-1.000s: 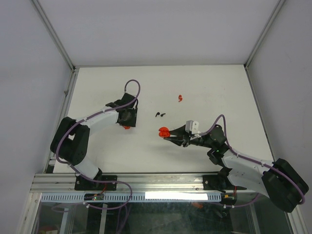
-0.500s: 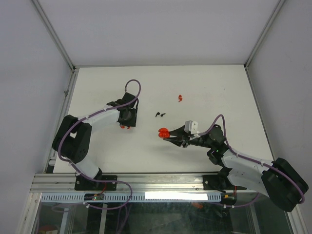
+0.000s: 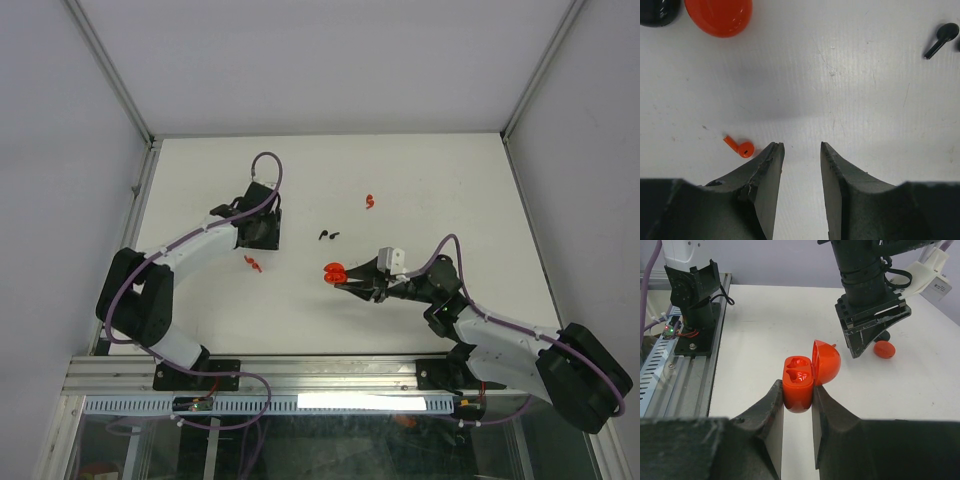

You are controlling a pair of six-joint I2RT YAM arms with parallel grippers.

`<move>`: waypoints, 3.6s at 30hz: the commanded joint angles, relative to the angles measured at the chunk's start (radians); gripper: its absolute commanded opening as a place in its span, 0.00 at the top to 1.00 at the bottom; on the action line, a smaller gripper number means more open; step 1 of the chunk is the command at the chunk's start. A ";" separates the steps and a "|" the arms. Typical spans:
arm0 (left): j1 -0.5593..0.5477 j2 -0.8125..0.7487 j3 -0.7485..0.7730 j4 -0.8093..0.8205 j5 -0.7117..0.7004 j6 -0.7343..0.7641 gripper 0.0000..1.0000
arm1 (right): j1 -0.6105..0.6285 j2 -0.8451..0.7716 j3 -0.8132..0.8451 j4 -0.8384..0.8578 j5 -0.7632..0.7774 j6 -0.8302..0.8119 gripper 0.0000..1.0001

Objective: Insert the wireless bluetooth earbuds into the charging case
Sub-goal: Pick up the earbud from the center of the board, then place the earbud in the charging case.

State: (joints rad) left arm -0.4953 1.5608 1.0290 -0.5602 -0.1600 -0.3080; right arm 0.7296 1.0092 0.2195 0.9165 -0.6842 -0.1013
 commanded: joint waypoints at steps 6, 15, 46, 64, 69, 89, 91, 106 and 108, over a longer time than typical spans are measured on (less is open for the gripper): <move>0.006 0.005 0.027 -0.093 -0.073 -0.070 0.64 | 0.011 0.012 0.049 0.021 -0.009 -0.023 1.00; 0.008 0.018 -0.005 -0.129 -0.115 -0.136 0.61 | 0.020 0.015 0.055 0.002 -0.011 -0.035 1.00; 0.019 0.143 -0.037 -0.055 -0.067 -0.138 0.75 | 0.045 0.010 0.069 -0.052 0.000 -0.076 1.00; 0.001 -0.177 -0.149 0.172 0.015 -0.160 0.93 | 0.067 0.026 0.056 -0.016 0.069 -0.123 1.00; -0.050 -0.332 -0.200 0.283 -0.010 -0.169 0.93 | 0.073 0.029 0.062 0.020 0.112 -0.117 1.00; -0.369 -0.676 -0.390 0.827 -0.205 -0.140 0.90 | 0.128 0.112 0.131 0.226 0.512 -0.006 1.00; -0.399 -0.682 -0.408 0.877 -0.240 -0.130 0.90 | 0.131 0.130 0.128 0.268 0.540 0.001 1.00; -0.507 -0.569 -0.426 1.129 -0.278 -0.039 0.90 | 0.140 0.206 0.113 0.425 0.578 -0.001 1.00; -0.511 -0.547 -0.418 1.138 -0.268 -0.037 0.89 | 0.140 0.206 0.109 0.439 0.572 -0.005 1.00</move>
State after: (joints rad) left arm -0.9905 0.9829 0.5789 0.4831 -0.4339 -0.3813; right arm 0.8627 1.2129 0.3107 1.2400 -0.1234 -0.1059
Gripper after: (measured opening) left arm 0.170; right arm 0.248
